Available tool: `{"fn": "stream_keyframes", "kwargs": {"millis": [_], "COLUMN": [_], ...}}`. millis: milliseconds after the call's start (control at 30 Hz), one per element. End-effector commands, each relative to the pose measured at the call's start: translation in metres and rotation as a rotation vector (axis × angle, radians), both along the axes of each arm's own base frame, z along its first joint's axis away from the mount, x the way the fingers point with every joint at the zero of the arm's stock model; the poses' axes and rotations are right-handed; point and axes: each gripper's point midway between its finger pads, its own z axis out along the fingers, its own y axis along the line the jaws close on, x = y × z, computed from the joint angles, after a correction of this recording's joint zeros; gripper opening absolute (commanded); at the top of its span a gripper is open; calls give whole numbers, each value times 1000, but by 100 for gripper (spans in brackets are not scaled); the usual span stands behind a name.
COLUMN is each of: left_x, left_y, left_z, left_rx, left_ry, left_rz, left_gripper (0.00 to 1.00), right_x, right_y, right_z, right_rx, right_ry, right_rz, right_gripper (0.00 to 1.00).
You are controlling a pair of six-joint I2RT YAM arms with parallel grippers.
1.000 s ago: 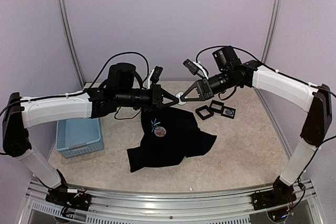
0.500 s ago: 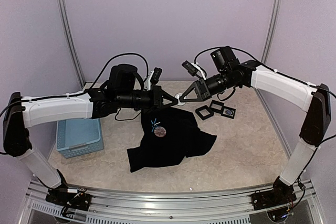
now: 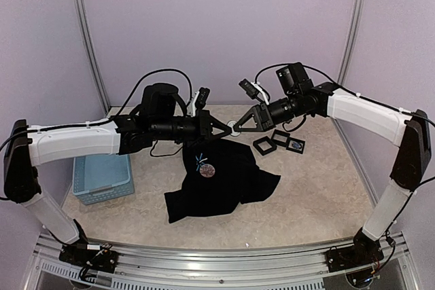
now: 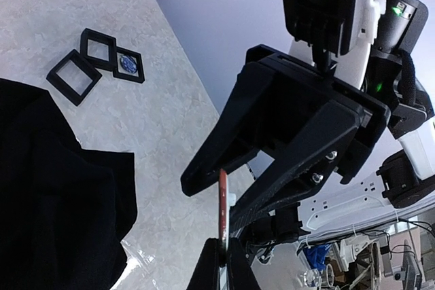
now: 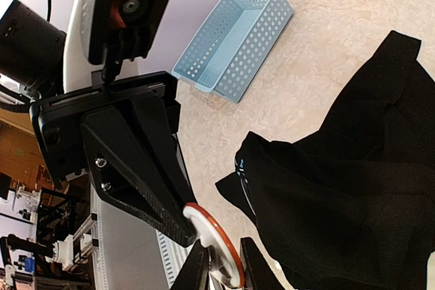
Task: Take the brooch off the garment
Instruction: Close the brooch at the center of the board, then pass from the left arm to the right
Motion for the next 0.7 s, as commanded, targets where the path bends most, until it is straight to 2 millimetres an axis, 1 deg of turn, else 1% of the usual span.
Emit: {"fn": "stream_keyframes", "kwargs": {"millis": [0, 33, 100, 167, 267, 333, 400, 467, 567, 667], "left_x": [-14, -15, -15, -15, -12, -10, -10, -12, -16, -21], "left_y": [-4, -4, -5, -6, -5, -4, -4, -3, -4, -5], "left_z": [37, 37, 34, 31, 28, 28, 29, 34, 42, 53], "left_rx": [-96, -95, -92, -89, -84, -82, -86, -101, -135, -162], "left_ry": [-37, -31, -23, -16, -11, -10, -19, -39, -73, -112], "left_rz": [-58, -62, -71, -72, -64, -56, -56, -66, -87, -112], "left_gripper": [0, 0, 0, 0, 0, 0, 0, 0, 0, 0], "right_x": [5, -1, -11, -17, -20, -21, -21, -20, -15, -10], "right_y": [-13, -12, -10, -10, -11, -11, -11, -12, -13, -14], "right_z": [14, 23, 43, 58, 72, 77, 73, 65, 46, 29], "right_rx": [47, 84, 149, 199, 249, 262, 251, 228, 166, 119], "right_ry": [-87, -100, -123, -132, -137, -130, -118, -107, -75, -26], "right_rz": [13, 48, 98, 123, 125, 117, 112, 105, 78, 62], "right_gripper": [33, 35, 44, 49, 56, 60, 61, 61, 60, 56]}}
